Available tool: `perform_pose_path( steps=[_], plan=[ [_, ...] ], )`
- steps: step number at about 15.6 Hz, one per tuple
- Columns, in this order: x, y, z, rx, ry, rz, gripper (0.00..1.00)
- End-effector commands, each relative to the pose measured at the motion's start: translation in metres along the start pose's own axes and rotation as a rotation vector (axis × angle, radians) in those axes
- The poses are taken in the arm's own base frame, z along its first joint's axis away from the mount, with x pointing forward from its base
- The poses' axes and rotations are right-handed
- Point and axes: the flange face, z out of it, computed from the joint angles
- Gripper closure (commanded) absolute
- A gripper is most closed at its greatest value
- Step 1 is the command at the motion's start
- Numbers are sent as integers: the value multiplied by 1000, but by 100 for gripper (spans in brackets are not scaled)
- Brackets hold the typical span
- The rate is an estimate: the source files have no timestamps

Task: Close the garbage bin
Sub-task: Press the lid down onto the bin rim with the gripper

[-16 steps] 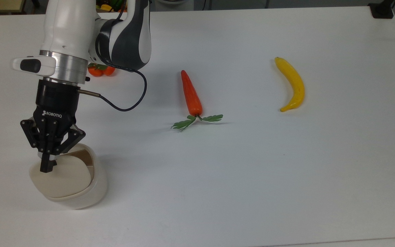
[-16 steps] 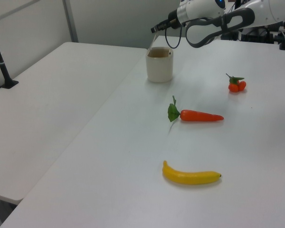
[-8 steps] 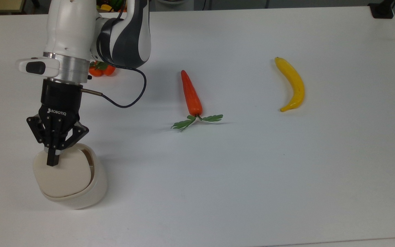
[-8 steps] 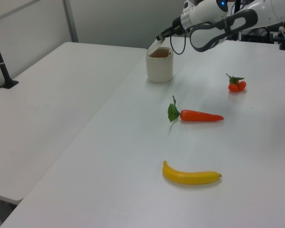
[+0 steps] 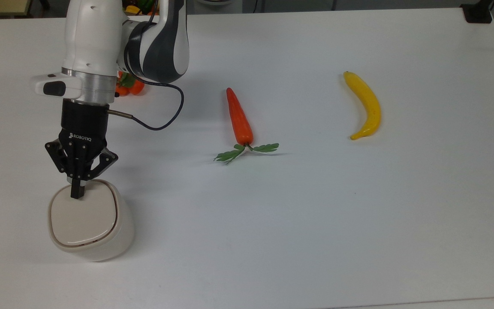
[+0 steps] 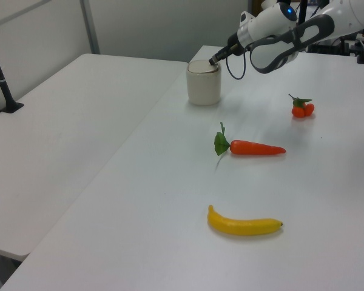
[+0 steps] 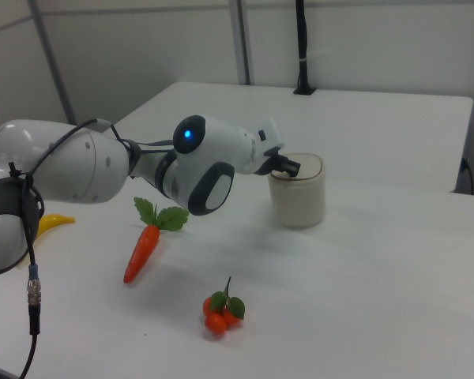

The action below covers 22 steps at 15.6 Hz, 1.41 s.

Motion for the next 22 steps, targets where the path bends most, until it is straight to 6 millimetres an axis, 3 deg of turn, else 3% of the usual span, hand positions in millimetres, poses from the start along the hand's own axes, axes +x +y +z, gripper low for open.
perform_pose_path(
  steps=[1,13,16,22],
  plan=[
    [-10,3,-12,-5,-21,-26,100],
    [-25,4,-4,-5,-50,-62,100],
    [-13,5,-12,-6,-27,-53,100],
    [38,3,-63,7,28,-30,100]
  ],
)
